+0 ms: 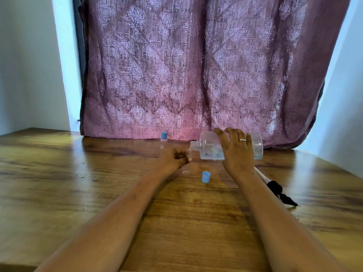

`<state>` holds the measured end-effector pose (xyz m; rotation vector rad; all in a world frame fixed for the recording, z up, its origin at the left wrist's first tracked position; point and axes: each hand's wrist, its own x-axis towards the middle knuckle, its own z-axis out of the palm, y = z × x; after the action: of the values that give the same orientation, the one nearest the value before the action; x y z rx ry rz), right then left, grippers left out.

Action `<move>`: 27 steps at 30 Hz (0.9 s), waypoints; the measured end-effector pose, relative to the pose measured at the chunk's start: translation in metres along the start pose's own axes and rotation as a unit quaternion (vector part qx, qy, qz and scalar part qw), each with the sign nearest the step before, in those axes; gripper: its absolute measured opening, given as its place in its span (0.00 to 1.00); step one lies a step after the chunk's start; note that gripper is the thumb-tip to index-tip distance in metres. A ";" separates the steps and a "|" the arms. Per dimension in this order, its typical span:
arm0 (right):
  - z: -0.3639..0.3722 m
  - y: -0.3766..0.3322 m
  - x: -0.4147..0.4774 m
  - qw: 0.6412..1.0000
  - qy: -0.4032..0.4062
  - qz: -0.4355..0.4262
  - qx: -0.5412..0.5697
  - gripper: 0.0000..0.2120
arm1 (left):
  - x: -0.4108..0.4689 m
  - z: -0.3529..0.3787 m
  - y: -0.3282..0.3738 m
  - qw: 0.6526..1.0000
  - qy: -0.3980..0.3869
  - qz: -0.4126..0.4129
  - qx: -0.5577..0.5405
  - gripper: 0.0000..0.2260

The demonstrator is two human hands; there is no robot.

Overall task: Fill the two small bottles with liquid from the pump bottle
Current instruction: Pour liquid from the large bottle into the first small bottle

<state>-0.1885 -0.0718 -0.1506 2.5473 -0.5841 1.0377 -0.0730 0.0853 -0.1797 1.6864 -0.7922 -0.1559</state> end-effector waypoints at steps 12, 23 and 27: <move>-0.001 0.000 0.000 1.000 0.004 -0.003 0.000 0.43 | 0.000 -0.001 0.000 1.000 -0.006 0.005 0.006 0.10; -0.002 0.001 0.000 1.000 0.004 -0.006 -0.003 0.44 | 0.000 -0.001 0.001 1.000 0.000 0.008 0.029 0.10; 0.000 0.001 -0.001 1.000 0.005 -0.006 -0.004 0.44 | 0.000 -0.001 0.001 0.999 -0.002 0.014 0.033 0.09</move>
<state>-0.1894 -0.0725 -0.1511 2.5349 -0.5690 1.0410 -0.0728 0.0861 -0.1786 1.7374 -0.8309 -0.1144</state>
